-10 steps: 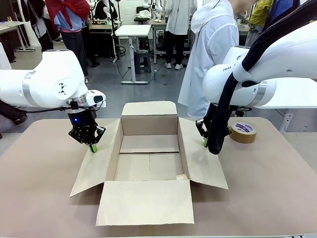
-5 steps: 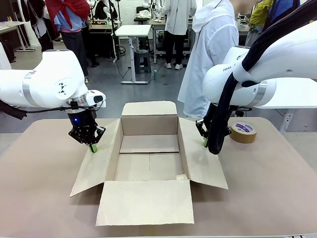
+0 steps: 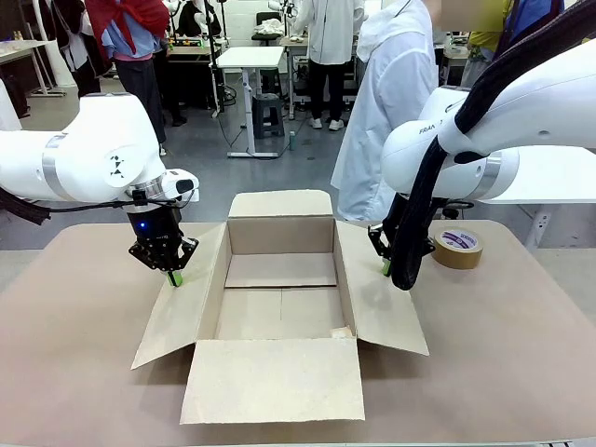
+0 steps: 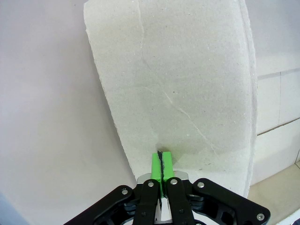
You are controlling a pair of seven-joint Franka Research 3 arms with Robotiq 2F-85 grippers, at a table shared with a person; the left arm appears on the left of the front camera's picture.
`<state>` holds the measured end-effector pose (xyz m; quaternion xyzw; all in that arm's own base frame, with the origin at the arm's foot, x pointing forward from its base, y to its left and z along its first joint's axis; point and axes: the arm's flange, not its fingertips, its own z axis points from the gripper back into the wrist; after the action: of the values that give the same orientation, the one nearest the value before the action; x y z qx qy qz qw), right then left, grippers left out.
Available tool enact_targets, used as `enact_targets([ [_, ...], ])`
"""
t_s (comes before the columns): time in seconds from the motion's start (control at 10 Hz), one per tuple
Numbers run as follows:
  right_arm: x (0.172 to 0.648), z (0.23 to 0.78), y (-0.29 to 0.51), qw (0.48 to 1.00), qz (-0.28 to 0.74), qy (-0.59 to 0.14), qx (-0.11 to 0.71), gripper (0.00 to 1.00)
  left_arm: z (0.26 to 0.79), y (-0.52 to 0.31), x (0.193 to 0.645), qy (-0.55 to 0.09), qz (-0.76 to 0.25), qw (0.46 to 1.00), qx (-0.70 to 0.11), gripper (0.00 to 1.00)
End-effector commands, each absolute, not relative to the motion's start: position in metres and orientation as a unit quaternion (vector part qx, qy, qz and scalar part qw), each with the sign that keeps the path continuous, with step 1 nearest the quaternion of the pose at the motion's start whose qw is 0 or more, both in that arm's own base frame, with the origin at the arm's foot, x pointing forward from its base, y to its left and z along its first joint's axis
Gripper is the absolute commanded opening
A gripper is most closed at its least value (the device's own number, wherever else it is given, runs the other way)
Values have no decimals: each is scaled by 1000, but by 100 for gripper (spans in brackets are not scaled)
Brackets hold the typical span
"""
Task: Wrap the clocks to prevent damage.
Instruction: Once the human has placed the objects inside and stepped back, release both hands from the side flaps of the Package Box.
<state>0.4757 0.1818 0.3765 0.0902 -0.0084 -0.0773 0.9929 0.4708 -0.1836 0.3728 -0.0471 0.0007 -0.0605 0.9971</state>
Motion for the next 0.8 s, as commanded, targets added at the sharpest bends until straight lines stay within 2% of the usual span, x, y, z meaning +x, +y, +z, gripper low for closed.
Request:
enact_targets([
  [0.0,475,375,183,993,-84,-9,77,0,375,-183,470,3,-62,997,-44,0],
  [0.7,475,375,183,993,-84,-9,77,0,375,-183,470,3,-62,997,-44,0],
])
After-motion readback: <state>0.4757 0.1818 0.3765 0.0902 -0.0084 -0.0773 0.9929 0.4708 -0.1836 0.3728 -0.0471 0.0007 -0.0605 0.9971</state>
